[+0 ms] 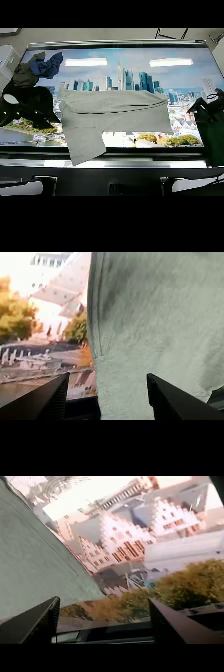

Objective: Fold the clothes and pants, and hang the long-sleeved shirts on hangers.

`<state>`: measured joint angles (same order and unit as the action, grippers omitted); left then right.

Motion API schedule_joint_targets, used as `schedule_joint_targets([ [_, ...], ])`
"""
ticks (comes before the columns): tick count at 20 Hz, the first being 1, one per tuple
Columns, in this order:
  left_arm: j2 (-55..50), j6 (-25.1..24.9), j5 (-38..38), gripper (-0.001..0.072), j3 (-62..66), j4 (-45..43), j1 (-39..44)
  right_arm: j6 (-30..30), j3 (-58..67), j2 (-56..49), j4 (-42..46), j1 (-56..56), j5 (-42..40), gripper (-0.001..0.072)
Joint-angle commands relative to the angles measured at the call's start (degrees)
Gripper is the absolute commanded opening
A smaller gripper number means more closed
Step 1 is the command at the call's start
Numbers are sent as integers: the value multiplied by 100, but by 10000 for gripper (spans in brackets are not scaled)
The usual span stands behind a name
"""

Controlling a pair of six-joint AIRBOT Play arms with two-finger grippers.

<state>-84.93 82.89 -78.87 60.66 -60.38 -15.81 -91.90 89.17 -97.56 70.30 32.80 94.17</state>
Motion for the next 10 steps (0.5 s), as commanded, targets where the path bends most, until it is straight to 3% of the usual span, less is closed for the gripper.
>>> schedule_joint_targets([
  [1,107,-660,570,511,-1174,710,-50,87,-205,85,118,118,326,629],
  [10,48,-944,1519,478,-1329,1204,291,175,-205,114,-199,118,348,628],
])
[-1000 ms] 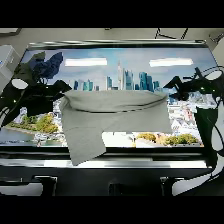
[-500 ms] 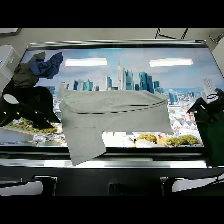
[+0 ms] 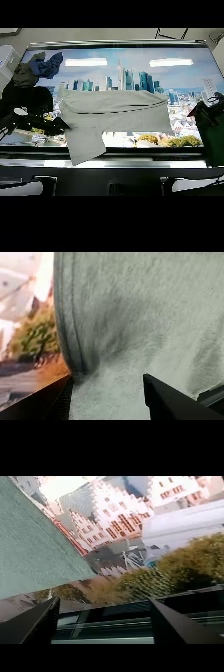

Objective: Fold the clothes and pants, and hang the long-sleeved shirts on hangers.

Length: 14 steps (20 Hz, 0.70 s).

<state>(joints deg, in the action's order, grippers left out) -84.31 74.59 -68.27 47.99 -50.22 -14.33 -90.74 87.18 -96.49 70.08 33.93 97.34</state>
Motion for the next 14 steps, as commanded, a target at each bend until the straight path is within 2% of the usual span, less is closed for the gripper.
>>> schedule_joint_targets([
  [1,-35,-109,511,477,-61,234,210,59,-7,7,-225,2,24,628],
  [2,-66,-85,531,403,-63,251,273,59,-7,7,-236,2,24,628],
  [5,-90,-116,505,66,-59,247,341,197,-26,7,-227,2,13,627],
  [6,-87,-120,476,30,-48,245,332,221,-94,7,-208,2,-20,627],
  [9,-63,-116,474,29,-28,245,328,444,-684,4,-162,-66,-302,614],
  [14,98,-114,463,29,-28,247,334,765,-1617,-4,-254,-621,-1451,612],
])
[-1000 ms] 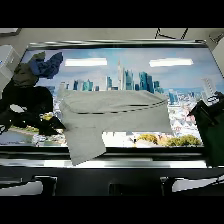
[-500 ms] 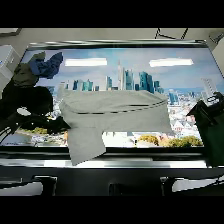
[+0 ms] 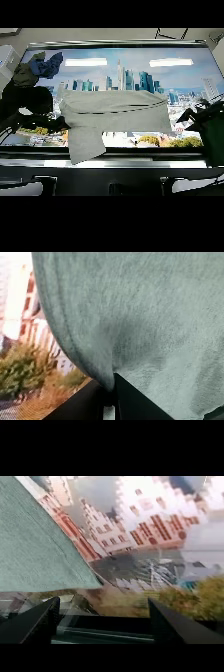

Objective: Fold the clothes and pants, and hang the long-sleeved shirts on hangers.

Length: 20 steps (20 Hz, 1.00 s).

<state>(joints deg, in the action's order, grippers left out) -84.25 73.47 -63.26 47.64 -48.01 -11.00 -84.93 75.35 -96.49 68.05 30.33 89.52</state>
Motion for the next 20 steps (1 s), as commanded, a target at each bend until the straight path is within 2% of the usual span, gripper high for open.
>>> schedule_joint_targets([
  [1,136,-2,-37,29,7,26,2,184,-481,-28,-52,-348,-813,611],
  [4,192,-2,-35,29,7,28,2,186,-492,-195,-223,-516,-651,600],
  [7,195,2,-35,29,7,28,2,382,-503,-238,-240,-811,-352,555],
  [8,195,2,-37,29,7,28,2,376,-503,-238,-223,-907,-361,497],
  [9,195,4,-57,29,7,28,2,350,-501,-238,-227,-984,-380,389],
  [10,195,4,-98,29,7,28,2,330,-501,-234,-236,-1043,-350,267],
  [11,197,2,-166,29,7,28,2,332,-494,-221,-254,-1091,-243,98],
  [12,221,0,-188,29,9,28,0,334,-494,-164,-326,-1099,-164,47],
  [16,737,0,-184,28,793,33,0,463,-4,623,-638,-1082,-251,45],
  [18,1283,-4,-151,29,1950,33,0,463,844,1222,-745,-1082,-610,44],
  [20,1790,-17,-22,29,3467,26,0,494,1987,1917,-691,-1082,-1384,44],
])
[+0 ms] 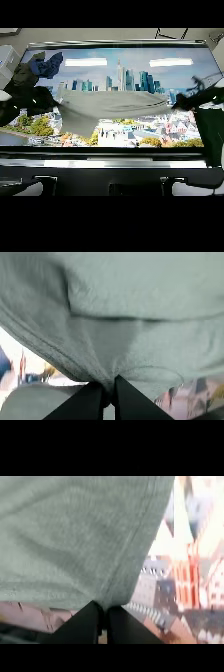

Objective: Fold the clothes and pants, and hang the long-sleeved shirts on hangers.

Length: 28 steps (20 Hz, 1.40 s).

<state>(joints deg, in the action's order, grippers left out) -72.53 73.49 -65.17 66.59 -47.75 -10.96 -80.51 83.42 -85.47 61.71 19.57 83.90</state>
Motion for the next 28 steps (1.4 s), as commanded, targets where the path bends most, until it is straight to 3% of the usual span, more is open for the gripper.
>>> schedule_joint_targets([
  [1,848,-31,352,30,2490,-24,-4,116,1742,1172,74,-9,-1325,44],
  [3,1196,-208,802,30,4068,-232,-2,212,2706,1910,428,-9,-2247,45],
  [5,1528,-122,833,29,5029,-391,-2,208,3099,2599,686,-9,-2387,44],
  [10,2573,560,761,29,4868,-389,-2,168,3097,3810,1080,-9,-1812,43],
  [16,2702,988,1364,27,4898,-391,-2,-144,3097,4048,1292,-9,-2643,42],
  [18,2583,1014,1283,27,4894,-557,-2,-190,3097,3886,1296,-7,-2763,41],
  [20,2267,1016,815,27,4885,-728,-2,-485,3097,3530,1290,-9,-2243,41],
  [25,793,1097,-481,29,3797,-782,87,-717,2712,1504,1574,-389,365,40],
  [28,-146,1040,-225,29,2310,-785,334,-800,1751,229,1963,-887,50,41],
])
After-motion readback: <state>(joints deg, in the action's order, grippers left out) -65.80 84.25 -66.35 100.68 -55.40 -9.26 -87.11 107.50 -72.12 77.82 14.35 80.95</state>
